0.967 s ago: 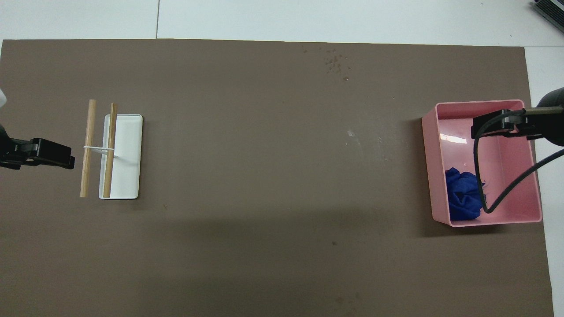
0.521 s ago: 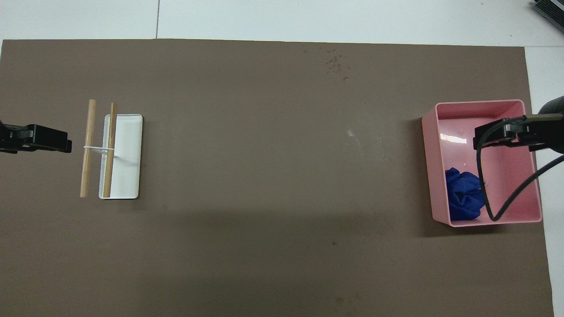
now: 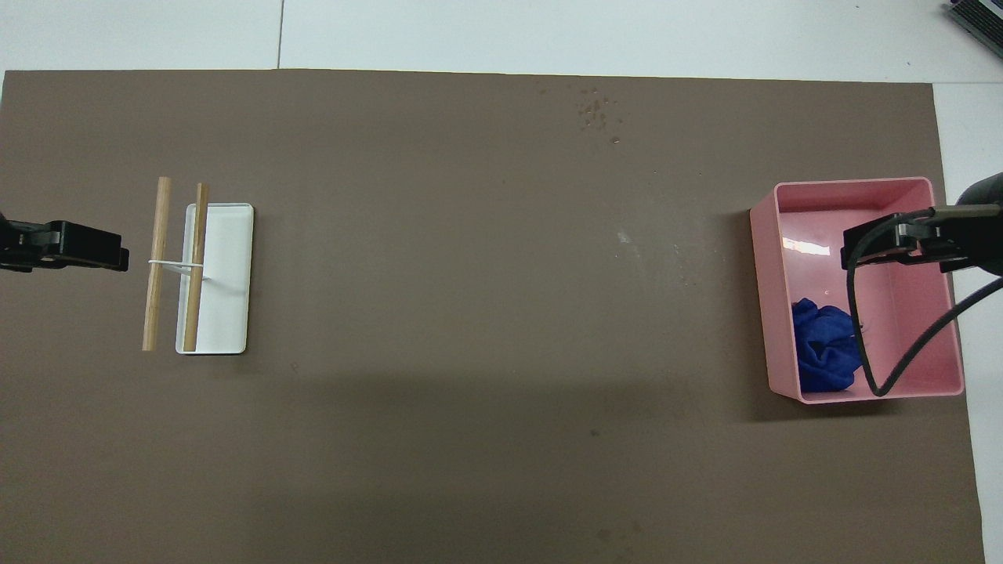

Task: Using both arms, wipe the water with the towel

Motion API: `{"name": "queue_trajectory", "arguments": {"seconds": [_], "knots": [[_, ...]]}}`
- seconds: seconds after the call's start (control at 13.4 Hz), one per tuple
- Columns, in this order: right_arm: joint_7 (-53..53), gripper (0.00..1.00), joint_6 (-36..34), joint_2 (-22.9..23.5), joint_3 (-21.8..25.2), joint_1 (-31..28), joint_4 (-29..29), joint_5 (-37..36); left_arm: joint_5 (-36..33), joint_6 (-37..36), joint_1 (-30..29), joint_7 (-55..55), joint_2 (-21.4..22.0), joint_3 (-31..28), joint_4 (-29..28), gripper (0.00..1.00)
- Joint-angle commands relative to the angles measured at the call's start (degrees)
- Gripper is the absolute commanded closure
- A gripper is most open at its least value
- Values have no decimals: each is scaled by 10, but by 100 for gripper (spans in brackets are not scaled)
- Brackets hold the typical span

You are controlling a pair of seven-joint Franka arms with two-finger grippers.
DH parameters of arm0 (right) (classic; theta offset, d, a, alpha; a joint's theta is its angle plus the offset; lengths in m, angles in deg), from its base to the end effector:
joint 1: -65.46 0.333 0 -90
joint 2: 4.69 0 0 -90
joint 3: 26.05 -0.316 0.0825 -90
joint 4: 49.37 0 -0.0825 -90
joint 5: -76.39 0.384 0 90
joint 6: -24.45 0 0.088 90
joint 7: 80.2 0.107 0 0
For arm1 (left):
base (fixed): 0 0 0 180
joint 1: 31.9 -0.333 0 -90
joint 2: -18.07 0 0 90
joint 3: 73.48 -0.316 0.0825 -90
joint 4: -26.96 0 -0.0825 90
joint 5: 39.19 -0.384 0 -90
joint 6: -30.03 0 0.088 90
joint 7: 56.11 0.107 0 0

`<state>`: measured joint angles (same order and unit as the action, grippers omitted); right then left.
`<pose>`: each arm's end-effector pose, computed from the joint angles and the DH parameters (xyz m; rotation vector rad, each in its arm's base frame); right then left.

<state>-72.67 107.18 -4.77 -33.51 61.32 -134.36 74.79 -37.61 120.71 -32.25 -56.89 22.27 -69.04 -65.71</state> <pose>0.5404 0.0281 0.6551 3.1074 -0.1189 -0.0548 0.5312 -0.0426 0.6433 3.1162 -0.0902 0.0583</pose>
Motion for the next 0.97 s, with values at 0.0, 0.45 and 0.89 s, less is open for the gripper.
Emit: {"name": "queue_trajectory", "arguments": {"seconds": [0.0,0.45,0.89], "knots": [[-3,0,-15,2,37,28,5,9,3,12,3,4,5,-4,-10,0],[-7,0,-16,-2,40,28,-4,9,3,12,3,4,5,-4,-10,0],[-8,0,-18,-2,40,27,-5,9,3,12,3,4,5,-4,-10,0]]}}
